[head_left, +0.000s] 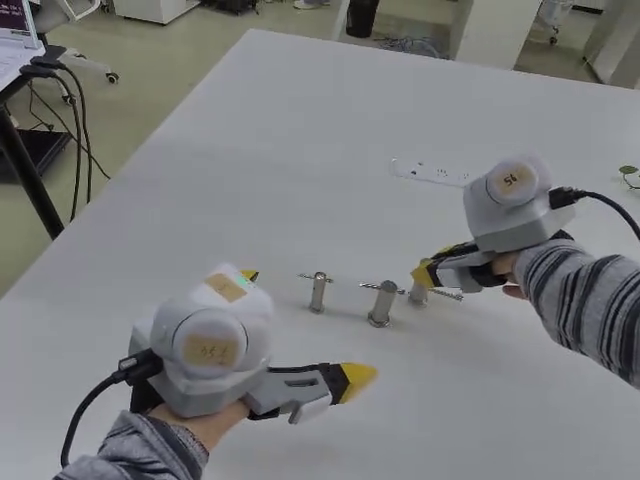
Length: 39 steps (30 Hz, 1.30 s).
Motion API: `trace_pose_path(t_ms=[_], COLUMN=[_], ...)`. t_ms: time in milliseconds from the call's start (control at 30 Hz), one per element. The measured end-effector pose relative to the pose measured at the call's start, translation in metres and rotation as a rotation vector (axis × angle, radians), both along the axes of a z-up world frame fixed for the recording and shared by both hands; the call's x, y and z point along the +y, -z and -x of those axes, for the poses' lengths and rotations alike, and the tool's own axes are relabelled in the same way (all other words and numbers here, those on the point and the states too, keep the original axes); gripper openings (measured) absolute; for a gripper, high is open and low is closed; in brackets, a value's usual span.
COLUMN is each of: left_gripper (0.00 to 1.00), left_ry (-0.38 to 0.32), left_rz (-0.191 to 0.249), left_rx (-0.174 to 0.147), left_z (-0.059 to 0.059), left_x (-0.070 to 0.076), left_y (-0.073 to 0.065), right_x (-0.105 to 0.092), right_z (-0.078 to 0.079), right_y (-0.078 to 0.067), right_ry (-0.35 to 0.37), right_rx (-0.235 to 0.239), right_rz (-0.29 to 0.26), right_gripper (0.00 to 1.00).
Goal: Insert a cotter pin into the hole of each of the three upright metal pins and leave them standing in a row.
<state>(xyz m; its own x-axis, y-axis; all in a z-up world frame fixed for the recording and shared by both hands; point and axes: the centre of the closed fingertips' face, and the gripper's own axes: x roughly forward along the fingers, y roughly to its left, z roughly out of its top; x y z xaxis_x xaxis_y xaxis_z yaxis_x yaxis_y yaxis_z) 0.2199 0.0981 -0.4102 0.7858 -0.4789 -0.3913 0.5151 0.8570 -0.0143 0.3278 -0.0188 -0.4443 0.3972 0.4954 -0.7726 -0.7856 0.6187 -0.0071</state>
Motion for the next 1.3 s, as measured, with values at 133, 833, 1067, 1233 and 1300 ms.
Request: trace_pose_path(t_ms=[133, 833, 1067, 1233, 1300], left_gripper=[0.98, 0.98, 0.98, 0.98, 0.98], left_ry=[0.001, 0.003, 0.005, 0.004, 0.003], left_rz=[-0.001, -0.002, 0.0, 0.005, 0.008], left_rx=[-0.002, 0.003, 0.005, 0.005, 0.007], left_z=[-0.001, 0.001, 0.001, 0.002, 0.002], left_x=[0.0, 0.0, 0.0, 0.0, 0.0], left_y=[0.0, 0.0, 0.001, 0.0, 0.0], right_x=[-0.012, -0.02, -0.009, 0.002, 0.006], right_z=[0.009, 0.055, 0.068, 0.079, 0.082], right_y=[0.001, 0.0, -0.005, -0.004, -0.002], right_ry=[0.013, 0.004, -0.019, -0.061, -0.074], right_rx=[0.005, 0.029, 0.022, 0.016, 0.017], right_rz=[0.011, -0.018, -0.039, -0.036, -0.038], right_gripper=[0.08, 0.08, 0.08, 0.08, 0.08])
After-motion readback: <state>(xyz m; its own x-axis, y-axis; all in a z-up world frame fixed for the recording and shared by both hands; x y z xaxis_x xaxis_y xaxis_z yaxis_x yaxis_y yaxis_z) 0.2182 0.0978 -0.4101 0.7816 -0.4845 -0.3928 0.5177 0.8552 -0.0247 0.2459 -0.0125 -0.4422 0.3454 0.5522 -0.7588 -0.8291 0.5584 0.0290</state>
